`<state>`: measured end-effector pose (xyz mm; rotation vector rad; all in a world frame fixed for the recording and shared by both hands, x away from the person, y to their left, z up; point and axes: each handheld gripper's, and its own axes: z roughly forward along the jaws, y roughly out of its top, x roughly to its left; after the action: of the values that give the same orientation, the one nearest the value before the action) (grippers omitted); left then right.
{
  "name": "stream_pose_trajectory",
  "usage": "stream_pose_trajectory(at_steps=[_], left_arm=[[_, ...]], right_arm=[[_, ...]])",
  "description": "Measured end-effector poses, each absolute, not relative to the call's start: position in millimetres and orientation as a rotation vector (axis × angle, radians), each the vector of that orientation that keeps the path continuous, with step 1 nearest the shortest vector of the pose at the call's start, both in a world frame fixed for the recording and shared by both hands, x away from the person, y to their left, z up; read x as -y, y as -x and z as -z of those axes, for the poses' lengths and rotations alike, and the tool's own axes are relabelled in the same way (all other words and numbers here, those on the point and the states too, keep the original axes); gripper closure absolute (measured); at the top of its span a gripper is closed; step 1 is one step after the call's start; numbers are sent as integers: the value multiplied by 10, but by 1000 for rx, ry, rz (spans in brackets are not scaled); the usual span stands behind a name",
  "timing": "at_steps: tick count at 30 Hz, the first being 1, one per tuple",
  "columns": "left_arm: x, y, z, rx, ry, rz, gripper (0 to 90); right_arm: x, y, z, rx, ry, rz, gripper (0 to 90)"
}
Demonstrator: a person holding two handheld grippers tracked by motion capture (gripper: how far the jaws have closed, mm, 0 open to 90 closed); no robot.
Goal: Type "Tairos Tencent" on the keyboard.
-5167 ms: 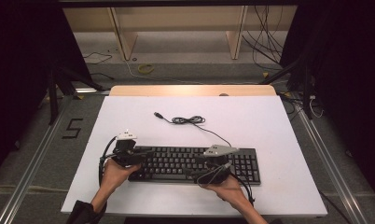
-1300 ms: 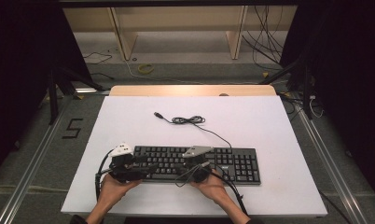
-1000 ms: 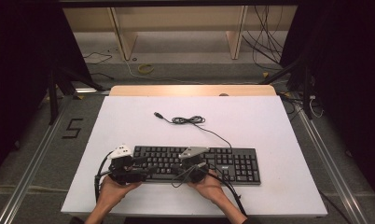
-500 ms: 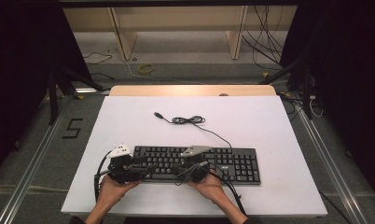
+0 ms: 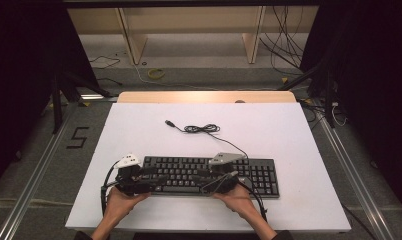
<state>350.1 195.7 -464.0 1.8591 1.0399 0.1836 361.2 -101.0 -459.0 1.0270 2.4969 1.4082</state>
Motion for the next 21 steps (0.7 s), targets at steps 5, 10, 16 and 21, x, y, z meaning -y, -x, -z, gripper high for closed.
stream_pose_trajectory(at_steps=[5,10,16,21], left_arm=[[-1938,-3513,4643,-1039,-1859,-182,343],[-1923,-3531,4643,-1038,-1862,-181,343],[-1909,-3568,4656,-1044,-1861,-167,343],[-1896,-3579,4654,-1045,-1854,-160,345]], right_arm=[[1183,-3618,4563,-2470,-1063,-1404,545],[1289,-3594,4553,-2440,-1071,-1418,474],[1352,-3526,4517,-2416,-1041,-1440,440],[1417,-3469,4504,-2400,-1033,-1445,427]])
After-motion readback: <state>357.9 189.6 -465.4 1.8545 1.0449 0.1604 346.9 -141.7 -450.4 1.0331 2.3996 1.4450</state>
